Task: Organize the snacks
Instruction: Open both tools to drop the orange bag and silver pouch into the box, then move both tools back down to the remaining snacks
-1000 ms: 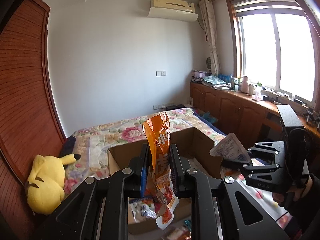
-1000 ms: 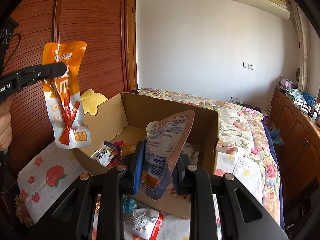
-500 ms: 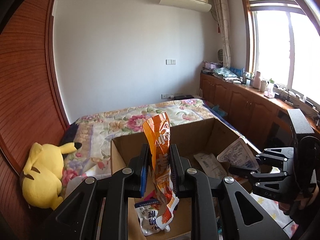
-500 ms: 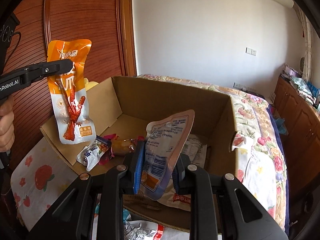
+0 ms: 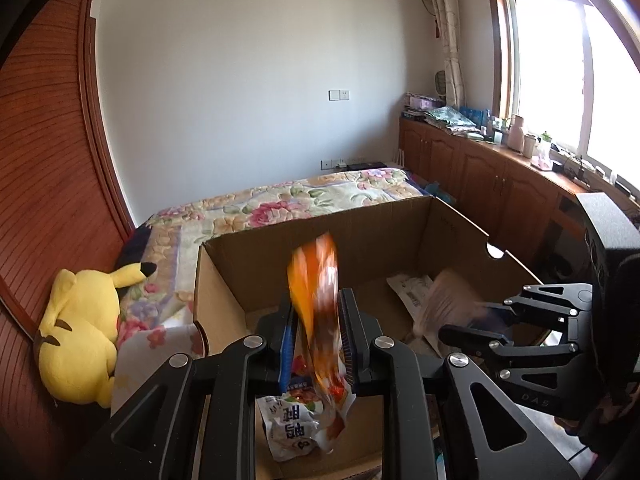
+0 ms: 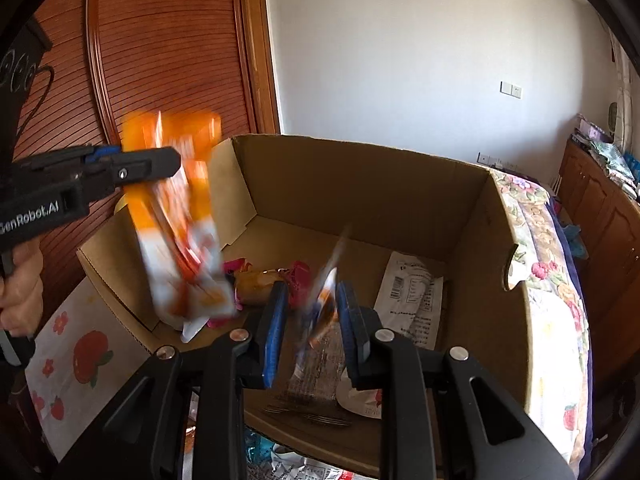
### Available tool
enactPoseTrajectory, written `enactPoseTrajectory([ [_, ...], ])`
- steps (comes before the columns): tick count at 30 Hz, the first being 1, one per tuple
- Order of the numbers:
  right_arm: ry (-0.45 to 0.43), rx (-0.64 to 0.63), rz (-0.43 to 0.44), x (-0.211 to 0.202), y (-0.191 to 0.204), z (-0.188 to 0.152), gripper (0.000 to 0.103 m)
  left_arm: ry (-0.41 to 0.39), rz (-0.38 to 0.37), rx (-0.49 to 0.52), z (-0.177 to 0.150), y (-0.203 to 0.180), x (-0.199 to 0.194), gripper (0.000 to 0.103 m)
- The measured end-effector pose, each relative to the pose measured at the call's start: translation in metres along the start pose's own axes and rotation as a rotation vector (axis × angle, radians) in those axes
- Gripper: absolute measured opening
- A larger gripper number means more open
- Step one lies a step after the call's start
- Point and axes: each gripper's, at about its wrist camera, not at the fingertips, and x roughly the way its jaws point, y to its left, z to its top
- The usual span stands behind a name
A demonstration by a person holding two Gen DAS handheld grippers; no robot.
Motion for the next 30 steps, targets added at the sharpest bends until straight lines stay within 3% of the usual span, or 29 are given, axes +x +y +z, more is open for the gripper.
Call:
enactPoseTrajectory([
  [14, -0.039, 0.024, -0.02, -0.032, 0.003, -0.011, 0.035, -0.026, -0.008, -0.022, -0.014, 0.003, -0.035, 0.028],
  [17, -0.061, 0.026, -0.029, -0.048, 0.007, -0.017, 0.04, -0.041, -0.011, -0.014, -0.023, 0.0, -0.05, 0.03],
  [19, -0.074, 0.036, -0.04, -0.059, 0.008, -0.023, 0.05, -0.048, -0.018, -0.014, -0.03, -0.002, -0.059, 0.032],
  [30, -0.086, 0.088, -0.106, -0.096, 0.007, -0.062, 0.054, -0.05, -0.019, 0.009, -0.072, -0.009, -0.087, 0.042],
])
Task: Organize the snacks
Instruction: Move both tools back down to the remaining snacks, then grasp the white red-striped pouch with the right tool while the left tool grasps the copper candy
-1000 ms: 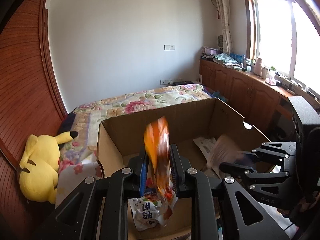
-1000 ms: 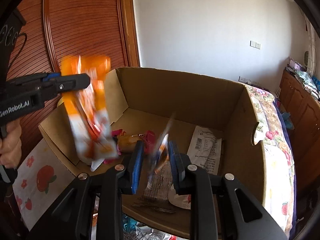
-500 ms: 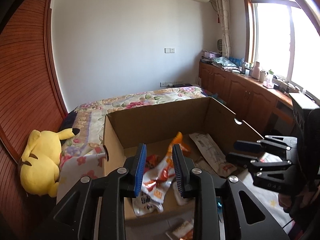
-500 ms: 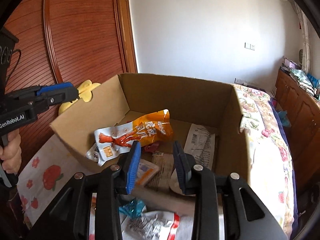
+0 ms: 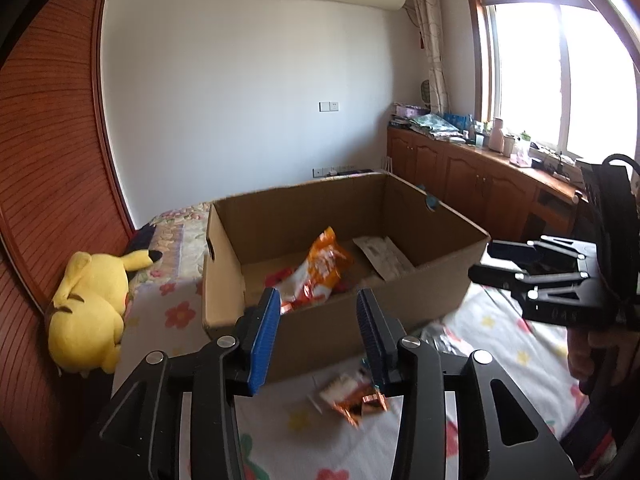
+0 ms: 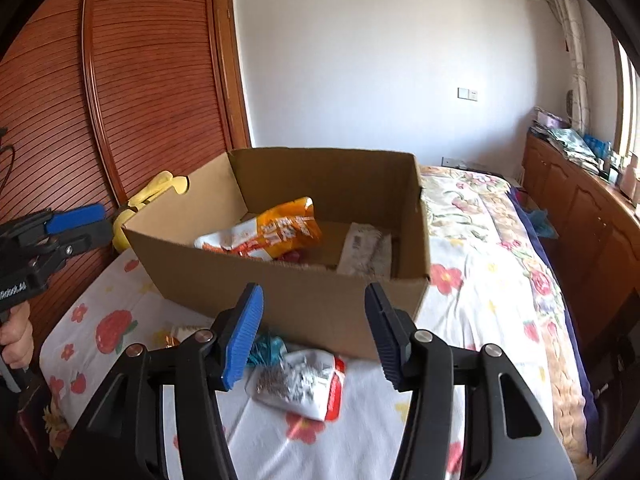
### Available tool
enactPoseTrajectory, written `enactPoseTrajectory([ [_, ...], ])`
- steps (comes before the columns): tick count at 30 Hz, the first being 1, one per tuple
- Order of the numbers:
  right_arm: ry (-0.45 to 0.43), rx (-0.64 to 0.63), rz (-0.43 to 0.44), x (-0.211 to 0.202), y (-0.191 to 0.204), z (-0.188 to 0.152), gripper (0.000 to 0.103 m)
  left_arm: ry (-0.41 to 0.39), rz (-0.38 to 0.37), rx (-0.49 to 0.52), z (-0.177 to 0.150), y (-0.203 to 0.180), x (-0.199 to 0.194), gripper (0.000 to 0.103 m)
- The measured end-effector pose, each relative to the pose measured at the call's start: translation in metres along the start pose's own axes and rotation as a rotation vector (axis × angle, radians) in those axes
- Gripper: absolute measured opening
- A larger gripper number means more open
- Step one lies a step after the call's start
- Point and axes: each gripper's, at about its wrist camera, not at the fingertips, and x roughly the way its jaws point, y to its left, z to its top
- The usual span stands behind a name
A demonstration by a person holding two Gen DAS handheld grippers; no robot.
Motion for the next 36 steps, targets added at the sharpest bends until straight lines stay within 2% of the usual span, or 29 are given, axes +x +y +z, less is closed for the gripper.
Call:
enactPoseTrajectory([
  [9, 0.048, 0.026, -0.023, 0.001, -0.004, -0.027, 0.056, 0.079, -0.01, -0.021, -0.031, -0.003, 0.001, 0.042],
  [20, 0.173, -0.003, 0.002, 0.047, 0.006, -0.054, 0.057, 0.182, -0.004, -0.036, -0.053, -0.006, 0.036, 0.043],
  [30, 0.246, 0.015, 0.023, 0.079, 0.004, -0.057, 0.058, 0.199, -0.004, -0.077, -0.054, -0.001, 0.048, 0.043],
  [36, 0.275, 0.004, 0.014, 0.086, 0.006, -0.058, 0.068, 0.205, -0.009, -0.09, -0.055, -0.002, 0.048, 0.043],
])
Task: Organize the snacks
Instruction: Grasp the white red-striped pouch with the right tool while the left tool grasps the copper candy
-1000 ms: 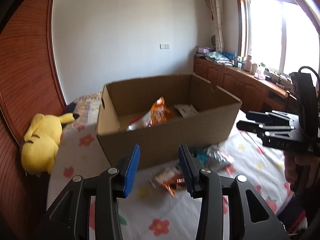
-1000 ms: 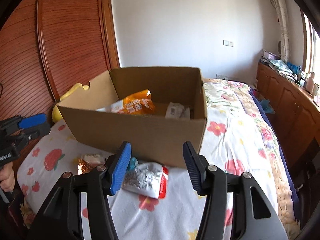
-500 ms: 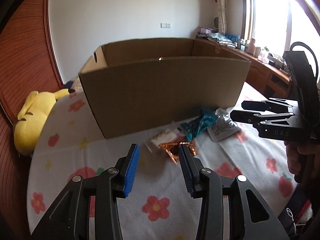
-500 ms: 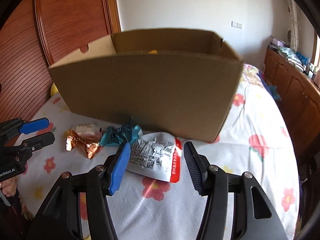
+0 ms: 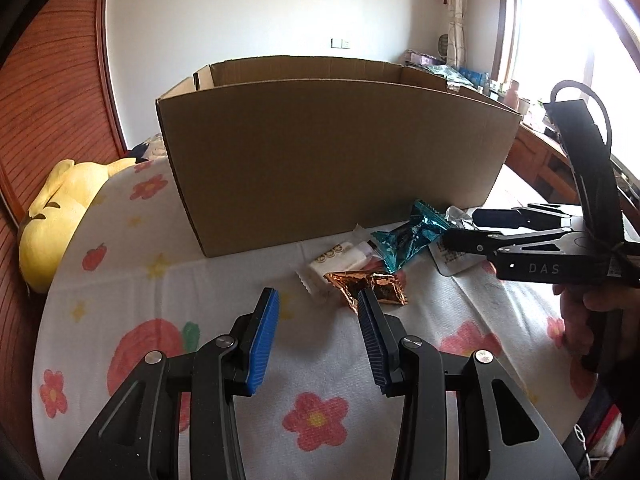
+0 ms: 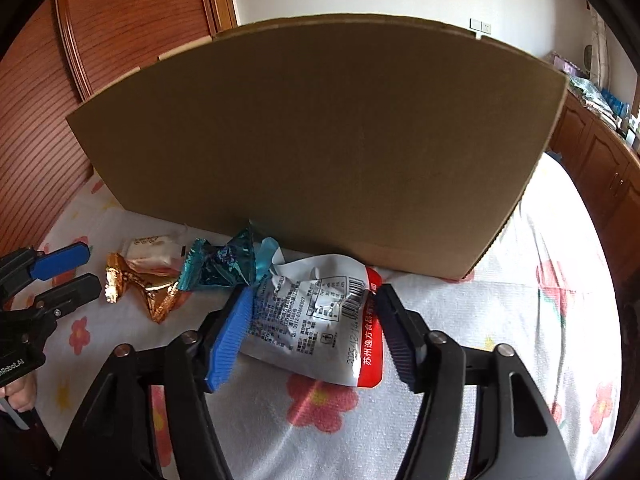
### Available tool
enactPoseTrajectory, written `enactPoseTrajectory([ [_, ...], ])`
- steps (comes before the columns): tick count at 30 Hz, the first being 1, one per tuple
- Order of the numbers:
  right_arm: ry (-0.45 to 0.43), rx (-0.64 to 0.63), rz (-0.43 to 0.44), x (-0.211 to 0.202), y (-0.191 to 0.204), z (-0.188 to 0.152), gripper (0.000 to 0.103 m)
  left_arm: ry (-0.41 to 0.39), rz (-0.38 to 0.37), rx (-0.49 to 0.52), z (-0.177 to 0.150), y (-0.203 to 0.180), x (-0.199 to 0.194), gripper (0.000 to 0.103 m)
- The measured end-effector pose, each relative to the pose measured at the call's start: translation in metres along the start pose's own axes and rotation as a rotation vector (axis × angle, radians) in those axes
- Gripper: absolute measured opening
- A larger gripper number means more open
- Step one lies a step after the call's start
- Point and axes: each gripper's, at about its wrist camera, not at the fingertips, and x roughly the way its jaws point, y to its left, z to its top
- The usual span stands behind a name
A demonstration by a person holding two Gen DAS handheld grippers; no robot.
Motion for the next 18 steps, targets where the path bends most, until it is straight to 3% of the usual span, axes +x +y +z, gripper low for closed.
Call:
enactPoseTrajectory([
  [9, 0.029, -0.035, -0.031, 0.007, 0.007, 0.003, 0.078, 0.001, -0.013, -0.008, -0.006, -0.001, 0.004, 0.043],
  [18, 0.04, -0.065, -0.054, 0.012, 0.013, 0.01, 0.079, 0.02, -0.026, -0.019, -0.006, -0.001, 0.008, 0.043],
])
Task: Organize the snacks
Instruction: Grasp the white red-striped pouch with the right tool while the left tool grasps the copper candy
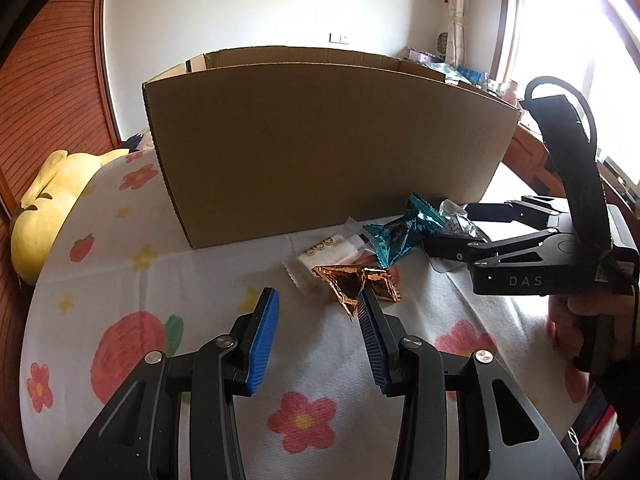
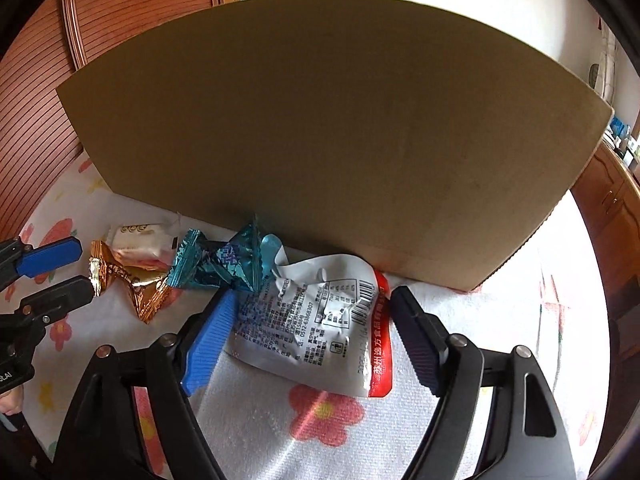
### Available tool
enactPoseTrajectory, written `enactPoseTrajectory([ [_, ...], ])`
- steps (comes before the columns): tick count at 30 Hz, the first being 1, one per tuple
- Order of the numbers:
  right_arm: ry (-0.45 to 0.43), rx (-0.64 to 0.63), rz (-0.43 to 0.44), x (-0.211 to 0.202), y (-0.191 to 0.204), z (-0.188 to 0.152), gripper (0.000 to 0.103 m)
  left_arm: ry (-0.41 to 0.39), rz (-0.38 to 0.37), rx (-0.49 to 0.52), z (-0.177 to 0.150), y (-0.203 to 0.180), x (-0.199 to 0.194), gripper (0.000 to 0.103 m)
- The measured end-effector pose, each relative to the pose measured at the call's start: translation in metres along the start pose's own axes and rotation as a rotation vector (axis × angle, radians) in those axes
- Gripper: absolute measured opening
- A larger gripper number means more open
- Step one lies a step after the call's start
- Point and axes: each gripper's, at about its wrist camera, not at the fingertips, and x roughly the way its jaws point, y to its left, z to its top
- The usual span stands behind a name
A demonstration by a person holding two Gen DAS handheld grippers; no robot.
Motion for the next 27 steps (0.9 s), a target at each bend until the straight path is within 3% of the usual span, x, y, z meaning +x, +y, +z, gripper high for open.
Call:
enactPoseTrajectory([
  [2, 0.0, -0.002, -0.001, 0.001, 0.002, 0.001, 0.078, 0.001, 0.002, 0.003, 0.0, -0.001, 0.0, 0.043],
  [7, -0.011, -0.011, 0.014, -0.005, 0.002, -0.002, 0.059, -0.005, 0.003, 0.009, 0.002, -0.004, -0.001, 0.043],
  [13, -0.01, 0.01, 0.041, -0.013, -0.005, -0.006, 0.048, -0.009, -0.006, 0.02, 0.008, -0.015, 0.001, 0.043],
  [27, -0.029, 0.027, 0.042, -0.048, -0.017, -0.045, 0.047, 0.046, -0.008, 0.019, 0.019, -0.024, 0.023, 0.043],
])
